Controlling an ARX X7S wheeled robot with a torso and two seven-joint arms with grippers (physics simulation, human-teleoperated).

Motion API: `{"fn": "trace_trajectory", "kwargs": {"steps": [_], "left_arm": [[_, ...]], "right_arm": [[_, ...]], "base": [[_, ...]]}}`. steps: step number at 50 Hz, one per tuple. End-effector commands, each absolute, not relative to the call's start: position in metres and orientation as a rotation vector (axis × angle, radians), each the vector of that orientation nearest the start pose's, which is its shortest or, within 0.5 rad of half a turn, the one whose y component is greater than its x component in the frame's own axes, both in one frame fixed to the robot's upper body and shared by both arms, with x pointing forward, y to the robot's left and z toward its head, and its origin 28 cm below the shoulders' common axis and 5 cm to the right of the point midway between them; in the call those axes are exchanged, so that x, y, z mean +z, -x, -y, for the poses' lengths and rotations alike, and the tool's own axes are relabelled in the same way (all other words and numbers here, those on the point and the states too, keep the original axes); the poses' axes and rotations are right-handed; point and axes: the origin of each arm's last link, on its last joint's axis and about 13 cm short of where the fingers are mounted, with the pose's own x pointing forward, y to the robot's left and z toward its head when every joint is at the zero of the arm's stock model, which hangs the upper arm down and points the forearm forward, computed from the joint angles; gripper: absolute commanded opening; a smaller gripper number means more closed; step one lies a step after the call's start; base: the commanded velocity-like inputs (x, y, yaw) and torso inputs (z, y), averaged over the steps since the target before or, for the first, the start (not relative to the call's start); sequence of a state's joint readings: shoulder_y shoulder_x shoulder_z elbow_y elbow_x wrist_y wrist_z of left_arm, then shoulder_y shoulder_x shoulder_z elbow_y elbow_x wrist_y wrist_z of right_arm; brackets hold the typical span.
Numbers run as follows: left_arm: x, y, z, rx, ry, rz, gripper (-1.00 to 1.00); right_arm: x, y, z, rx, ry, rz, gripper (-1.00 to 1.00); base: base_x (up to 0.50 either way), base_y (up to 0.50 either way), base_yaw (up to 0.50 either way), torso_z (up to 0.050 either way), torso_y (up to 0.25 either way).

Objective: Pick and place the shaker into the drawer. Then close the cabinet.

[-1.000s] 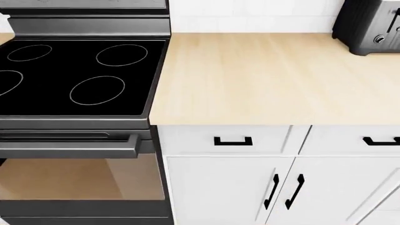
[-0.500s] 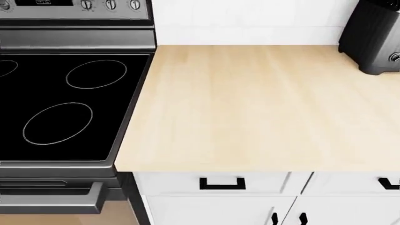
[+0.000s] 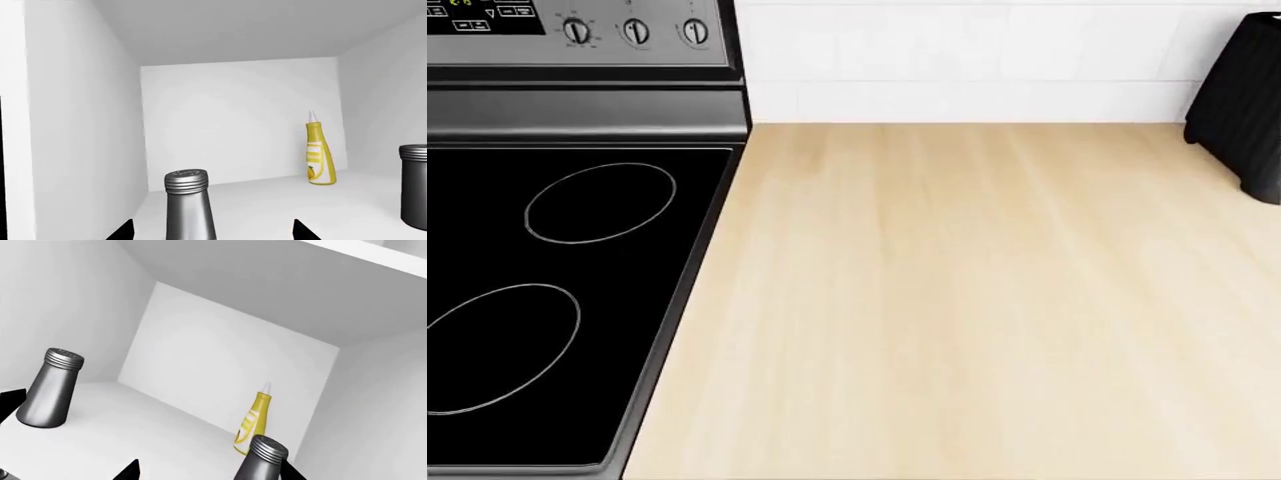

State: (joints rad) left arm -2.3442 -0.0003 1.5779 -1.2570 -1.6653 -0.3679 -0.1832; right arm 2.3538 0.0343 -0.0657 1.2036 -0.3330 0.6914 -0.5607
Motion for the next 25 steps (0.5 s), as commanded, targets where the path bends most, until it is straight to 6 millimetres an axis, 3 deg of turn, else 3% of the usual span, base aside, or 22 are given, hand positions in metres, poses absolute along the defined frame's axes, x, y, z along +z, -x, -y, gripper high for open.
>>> {"fn": "trace_trajectory", "kwargs": {"steps": [1,25], "left_arm": [[0.541,-0.335,-0.156,-0.096,-0.072,0.397,1.0],[0.537,-0.339,-0.156,-0.062,-0.095,0.4,1.0]], "right_arm": [[0.579,-0.301,0.132,0.206,0.356,0.362,1.0],[0.568,-0.308,0.145,0.096,0.246,0.328,1.0]], "base": [[0.0,0.0,0.0,0.0,0.0],[0.0,0.0,0.0,0.0,0.0]]}}
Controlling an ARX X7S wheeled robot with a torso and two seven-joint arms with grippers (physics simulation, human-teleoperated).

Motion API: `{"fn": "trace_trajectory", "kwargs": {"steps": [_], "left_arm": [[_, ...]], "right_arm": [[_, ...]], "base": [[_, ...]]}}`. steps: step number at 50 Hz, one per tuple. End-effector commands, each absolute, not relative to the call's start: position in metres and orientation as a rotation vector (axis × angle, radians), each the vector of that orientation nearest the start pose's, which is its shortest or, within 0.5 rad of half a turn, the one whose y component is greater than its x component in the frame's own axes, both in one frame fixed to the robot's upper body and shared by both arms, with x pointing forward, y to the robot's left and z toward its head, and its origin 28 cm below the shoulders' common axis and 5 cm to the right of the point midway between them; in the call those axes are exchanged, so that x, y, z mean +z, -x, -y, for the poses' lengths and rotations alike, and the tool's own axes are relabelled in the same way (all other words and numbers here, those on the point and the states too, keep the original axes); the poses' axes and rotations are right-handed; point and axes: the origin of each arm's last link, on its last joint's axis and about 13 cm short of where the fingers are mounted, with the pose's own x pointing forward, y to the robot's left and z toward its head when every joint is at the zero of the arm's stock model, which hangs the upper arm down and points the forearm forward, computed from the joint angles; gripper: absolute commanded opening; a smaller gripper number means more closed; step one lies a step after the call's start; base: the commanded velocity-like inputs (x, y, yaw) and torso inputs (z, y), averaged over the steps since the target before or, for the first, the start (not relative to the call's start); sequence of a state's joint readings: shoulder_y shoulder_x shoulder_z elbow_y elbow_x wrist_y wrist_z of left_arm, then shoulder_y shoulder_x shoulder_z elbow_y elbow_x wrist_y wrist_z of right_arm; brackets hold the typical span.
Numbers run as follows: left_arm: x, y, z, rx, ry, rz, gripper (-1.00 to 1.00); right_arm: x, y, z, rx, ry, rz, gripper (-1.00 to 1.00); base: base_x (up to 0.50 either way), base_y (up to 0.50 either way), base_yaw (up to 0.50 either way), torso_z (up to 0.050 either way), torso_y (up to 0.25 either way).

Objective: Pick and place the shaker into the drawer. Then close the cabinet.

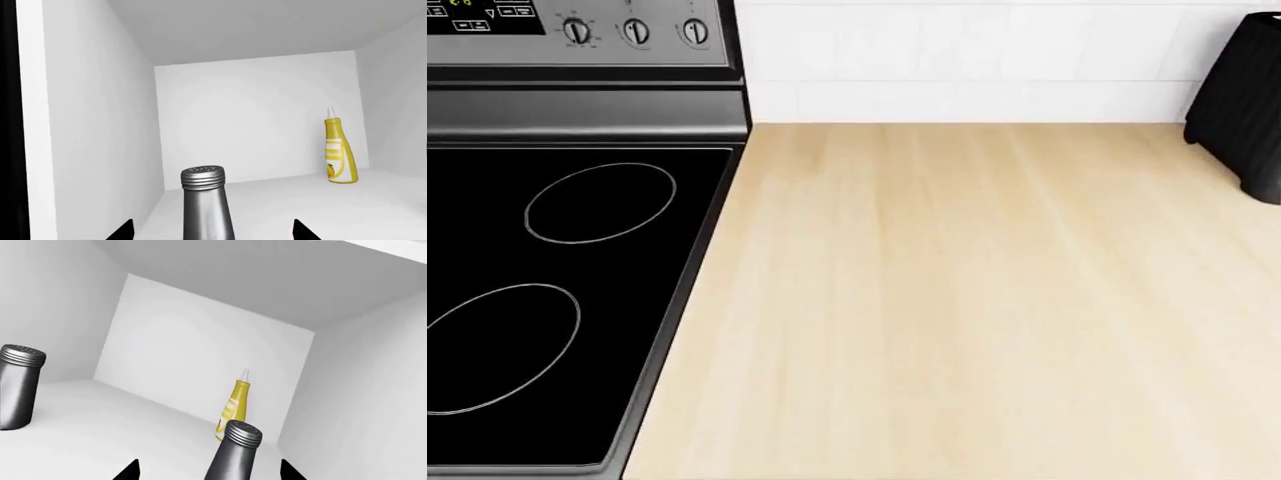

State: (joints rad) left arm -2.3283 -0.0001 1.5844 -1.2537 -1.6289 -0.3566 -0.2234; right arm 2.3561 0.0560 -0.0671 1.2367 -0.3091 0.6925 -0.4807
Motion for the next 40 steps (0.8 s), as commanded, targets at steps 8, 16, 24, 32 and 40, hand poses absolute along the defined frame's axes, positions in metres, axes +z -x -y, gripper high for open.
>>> {"fn": "trace_trajectory", "kwargs": {"steps": [8,16,24,32,40], "left_arm": [[0.534,-0.3414,-0.1565,-0.059,-0.1,0.396,1.0],[0.5322,-0.3426,-0.1558,-0.064,-0.099,0.392,1.0],[0.5323,-0.3427,-0.1563,-0.061,-0.1,0.395,1.0],[0.5328,-0.3424,-0.1566,-0.067,-0.093,0.393,1.0],[0.534,-0.3415,-0.1566,-0.077,-0.073,0.392,-1.0]], "right_arm": [[0.5647,-0.3109,0.1481,0.081,0.227,0.317,1.0],[0.5629,-0.3128,0.148,0.09,0.24,0.304,1.0],[0.5628,-0.313,0.1466,0.096,0.249,0.299,1.0],[0.5635,-0.3127,0.1463,0.097,0.252,0.305,1.0],[0.5649,-0.3113,0.1476,0.077,0.256,0.314,1.0]], "base": [[0.0,0.0,0.0,0.0,0.0],[0.16,0.0,0.0,0.0,0.0],[0.5,0.0,0.0,0.0,0.0],[0.31,0.0,0.0,0.0,0.0],[0.0,0.0,0.0,0.006,0.0]]}}
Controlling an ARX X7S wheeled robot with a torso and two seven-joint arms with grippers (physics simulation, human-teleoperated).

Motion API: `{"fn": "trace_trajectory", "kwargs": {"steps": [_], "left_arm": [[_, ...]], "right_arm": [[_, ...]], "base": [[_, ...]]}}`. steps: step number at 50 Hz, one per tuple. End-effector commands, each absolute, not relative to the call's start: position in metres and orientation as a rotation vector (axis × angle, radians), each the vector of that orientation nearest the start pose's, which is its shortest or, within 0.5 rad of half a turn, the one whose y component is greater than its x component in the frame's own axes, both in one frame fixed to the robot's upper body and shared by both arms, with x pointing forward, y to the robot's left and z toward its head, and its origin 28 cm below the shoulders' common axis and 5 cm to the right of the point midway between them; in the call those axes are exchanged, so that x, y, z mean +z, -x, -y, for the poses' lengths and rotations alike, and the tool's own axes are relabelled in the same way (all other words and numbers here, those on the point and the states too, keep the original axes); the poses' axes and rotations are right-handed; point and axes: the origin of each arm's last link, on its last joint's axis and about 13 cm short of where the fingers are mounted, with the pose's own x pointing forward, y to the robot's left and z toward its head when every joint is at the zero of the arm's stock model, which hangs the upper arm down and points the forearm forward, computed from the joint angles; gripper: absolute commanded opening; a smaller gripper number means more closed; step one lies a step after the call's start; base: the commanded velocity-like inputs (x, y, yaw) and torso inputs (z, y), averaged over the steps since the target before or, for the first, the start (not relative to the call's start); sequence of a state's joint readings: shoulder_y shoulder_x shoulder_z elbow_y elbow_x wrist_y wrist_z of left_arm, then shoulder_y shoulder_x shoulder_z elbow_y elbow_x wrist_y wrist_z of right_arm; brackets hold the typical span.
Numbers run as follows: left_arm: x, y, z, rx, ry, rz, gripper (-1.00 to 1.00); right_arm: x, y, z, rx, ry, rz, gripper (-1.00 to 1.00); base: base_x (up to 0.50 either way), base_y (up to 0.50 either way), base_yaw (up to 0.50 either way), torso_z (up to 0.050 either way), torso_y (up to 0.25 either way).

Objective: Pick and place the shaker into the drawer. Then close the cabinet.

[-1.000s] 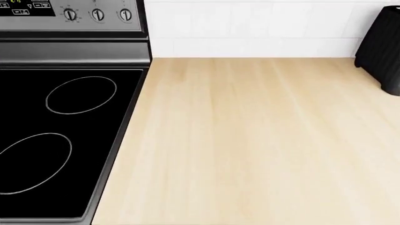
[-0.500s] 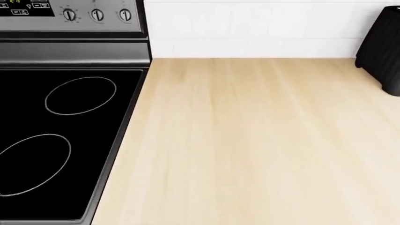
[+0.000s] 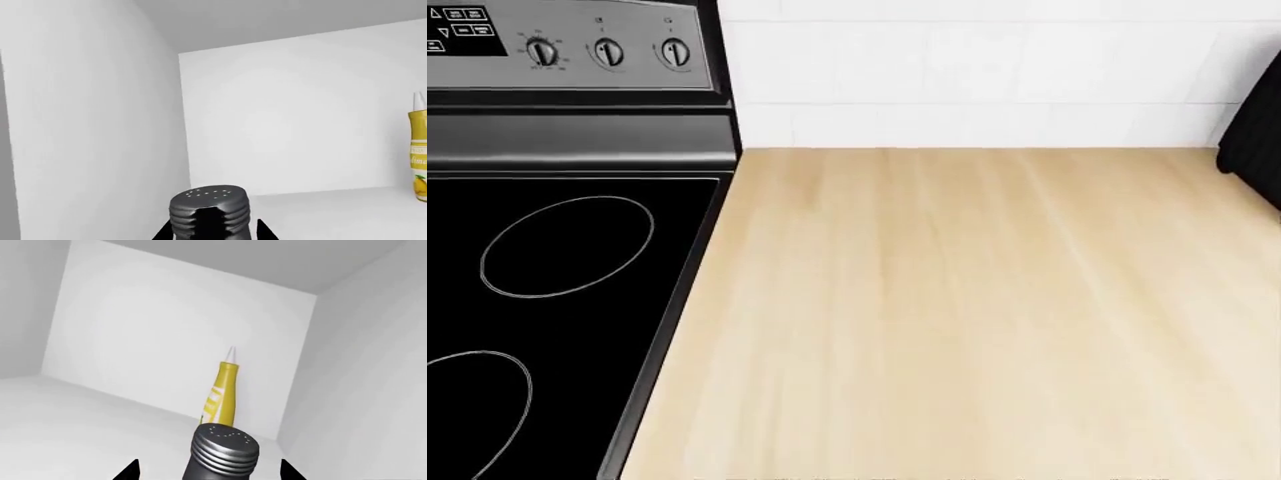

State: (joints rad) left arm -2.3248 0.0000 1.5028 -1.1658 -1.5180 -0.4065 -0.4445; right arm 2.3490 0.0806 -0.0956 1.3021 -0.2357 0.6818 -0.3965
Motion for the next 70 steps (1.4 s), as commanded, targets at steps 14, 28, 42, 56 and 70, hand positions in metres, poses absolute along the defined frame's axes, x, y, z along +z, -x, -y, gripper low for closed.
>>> {"fn": "trace_trajectory", "kwargs": {"steps": [14,28,42,56,70], "left_arm": [[0.557,-0.325,-0.152,-0.15,0.035,0.494,-1.0],[0.614,-0.263,-0.154,-0.238,0.209,0.837,-1.0],[0.611,-0.265,-0.15,-0.257,0.187,0.829,-1.0],[0.611,-0.265,-0.15,-0.264,0.177,0.828,-1.0],[0.621,-0.243,-0.15,-0.333,0.236,0.881,-1.0]], "right_arm": [[0.563,-0.313,0.15,0.066,0.256,0.311,1.0],[0.561,-0.314,0.148,0.089,0.239,0.292,1.0],[0.559,-0.315,0.149,0.095,0.231,0.276,1.0],[0.567,-0.314,0.148,0.105,0.273,0.37,-1.0],[0.622,-0.253,0.121,0.138,0.426,0.8,-1.0]], "base": [[0.0,0.0,0.0,0.006,0.0],[0.0,0.0,0.0,0.002,0.0],[0.14,0.0,0.0,0.0,0.0],[0.0,0.0,0.0,0.0,0.0],[-0.05,0.0,0.0,0.0,0.0]]}}
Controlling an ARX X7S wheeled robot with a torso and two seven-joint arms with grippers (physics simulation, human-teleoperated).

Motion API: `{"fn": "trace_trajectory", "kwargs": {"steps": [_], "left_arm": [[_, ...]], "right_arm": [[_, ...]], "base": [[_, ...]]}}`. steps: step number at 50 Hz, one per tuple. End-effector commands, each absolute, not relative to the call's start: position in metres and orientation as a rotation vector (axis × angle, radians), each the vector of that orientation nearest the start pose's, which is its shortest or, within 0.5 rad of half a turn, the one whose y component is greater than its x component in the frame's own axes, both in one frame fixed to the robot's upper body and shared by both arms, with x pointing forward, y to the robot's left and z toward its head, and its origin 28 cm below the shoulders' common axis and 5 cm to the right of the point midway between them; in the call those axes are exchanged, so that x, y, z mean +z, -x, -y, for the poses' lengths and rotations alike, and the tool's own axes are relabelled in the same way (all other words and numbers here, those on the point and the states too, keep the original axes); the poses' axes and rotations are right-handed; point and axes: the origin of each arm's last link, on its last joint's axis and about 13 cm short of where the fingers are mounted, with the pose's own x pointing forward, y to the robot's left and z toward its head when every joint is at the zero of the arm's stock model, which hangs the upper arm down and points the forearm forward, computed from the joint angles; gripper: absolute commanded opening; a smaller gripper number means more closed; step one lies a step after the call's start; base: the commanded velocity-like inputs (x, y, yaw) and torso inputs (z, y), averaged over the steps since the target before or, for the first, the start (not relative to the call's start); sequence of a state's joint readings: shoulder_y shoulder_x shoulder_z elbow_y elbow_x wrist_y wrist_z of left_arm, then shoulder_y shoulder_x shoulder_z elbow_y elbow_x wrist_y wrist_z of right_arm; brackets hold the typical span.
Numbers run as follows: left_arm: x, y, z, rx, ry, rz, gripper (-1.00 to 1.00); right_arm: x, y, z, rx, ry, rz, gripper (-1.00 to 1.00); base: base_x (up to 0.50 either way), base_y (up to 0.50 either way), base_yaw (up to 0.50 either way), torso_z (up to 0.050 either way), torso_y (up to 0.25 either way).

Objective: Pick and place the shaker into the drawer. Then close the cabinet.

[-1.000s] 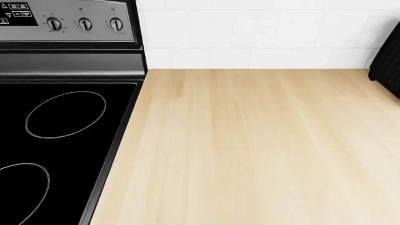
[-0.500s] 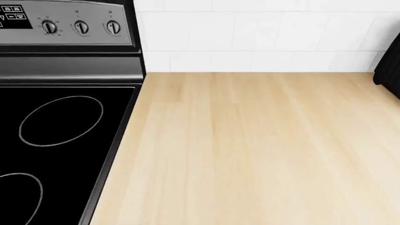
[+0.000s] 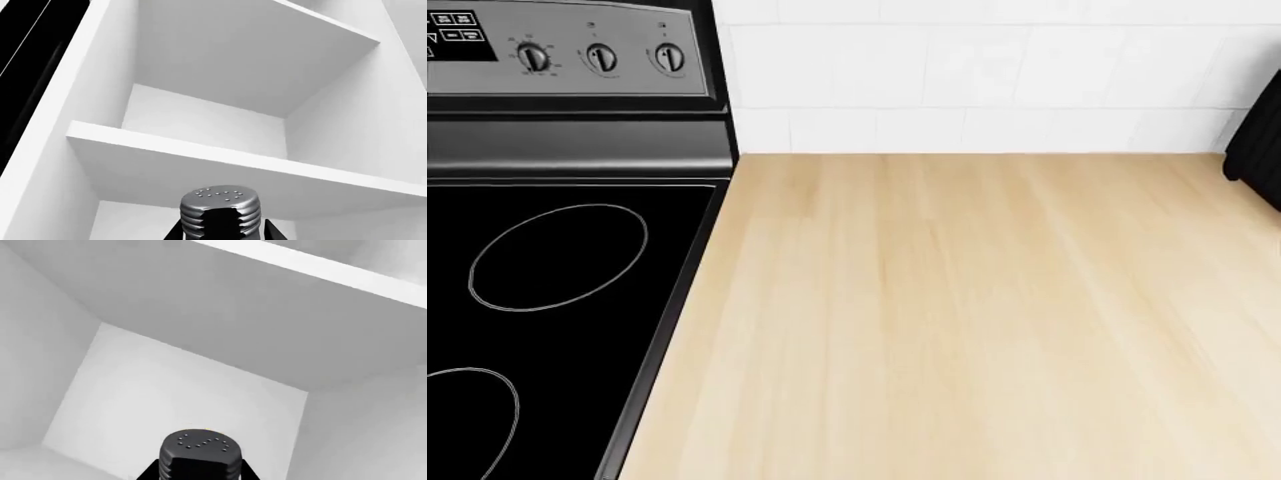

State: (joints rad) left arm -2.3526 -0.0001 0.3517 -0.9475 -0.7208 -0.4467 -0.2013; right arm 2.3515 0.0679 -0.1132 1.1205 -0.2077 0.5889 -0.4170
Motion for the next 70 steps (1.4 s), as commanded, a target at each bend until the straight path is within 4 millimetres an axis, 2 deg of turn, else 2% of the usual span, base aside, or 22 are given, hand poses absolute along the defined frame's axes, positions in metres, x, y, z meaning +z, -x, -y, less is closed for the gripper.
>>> {"fn": "trace_trajectory", "kwargs": {"steps": [1,20,37,42,44,46,52,58,64,70], "left_arm": [[0.621,-0.243,-0.15,-0.335,0.237,0.881,-1.0],[0.617,-0.248,-0.145,-0.354,0.219,0.857,-1.0],[0.615,-0.253,-0.145,-0.348,0.211,0.84,-1.0],[0.606,-0.265,-0.141,-0.369,0.216,0.757,-1.0],[0.6,-0.274,-0.138,-0.376,0.21,0.711,-1.0],[0.576,-0.279,-0.138,-0.381,0.212,0.662,-1.0],[0.488,-0.29,-0.143,-0.361,0.21,0.511,-1.0],[0.42,-0.289,-0.15,-0.313,0.18,0.419,-1.0],[0.378,-0.285,-0.154,-0.246,0.163,0.382,-1.0],[0.358,-0.281,-0.156,-0.242,0.163,0.337,-1.0]], "right_arm": [[0.622,-0.252,0.119,0.141,0.436,0.803,-1.0],[0.616,-0.265,0.116,0.187,0.42,0.746,-1.0],[0.615,-0.265,0.115,0.196,0.416,0.726,-1.0],[0.611,-0.272,0.113,0.23,0.412,0.689,-1.0],[0.601,-0.278,0.113,0.242,0.405,0.66,-1.0],[0.578,-0.281,0.112,0.255,0.383,0.629,-1.0],[0.504,-0.285,0.111,0.266,0.338,0.521,-1.0],[0.446,-0.285,0.116,0.2,0.321,0.434,-1.0],[0.414,-0.283,0.118,0.165,0.291,0.37,-1.0],[0.396,-0.281,0.121,0.148,0.275,0.338,-1.0]], "base": [[-0.5,0.0,0.0,0.0,0.014],[-0.5,0.0,0.0,0.001,0.0],[-0.5,0.0,0.0,0.0,0.0],[-0.05,0.0,0.0,0.002,0.0],[0.0,0.0,0.0,0.0,0.0],[0.0,0.0,0.0,0.0,0.0],[0.0,0.0,0.0,0.0,0.0],[0.0,0.0,0.0,0.0,0.0],[0.0,0.0,0.0,0.0,0.0],[0.0,0.0,0.0,0.0,0.0]]}}
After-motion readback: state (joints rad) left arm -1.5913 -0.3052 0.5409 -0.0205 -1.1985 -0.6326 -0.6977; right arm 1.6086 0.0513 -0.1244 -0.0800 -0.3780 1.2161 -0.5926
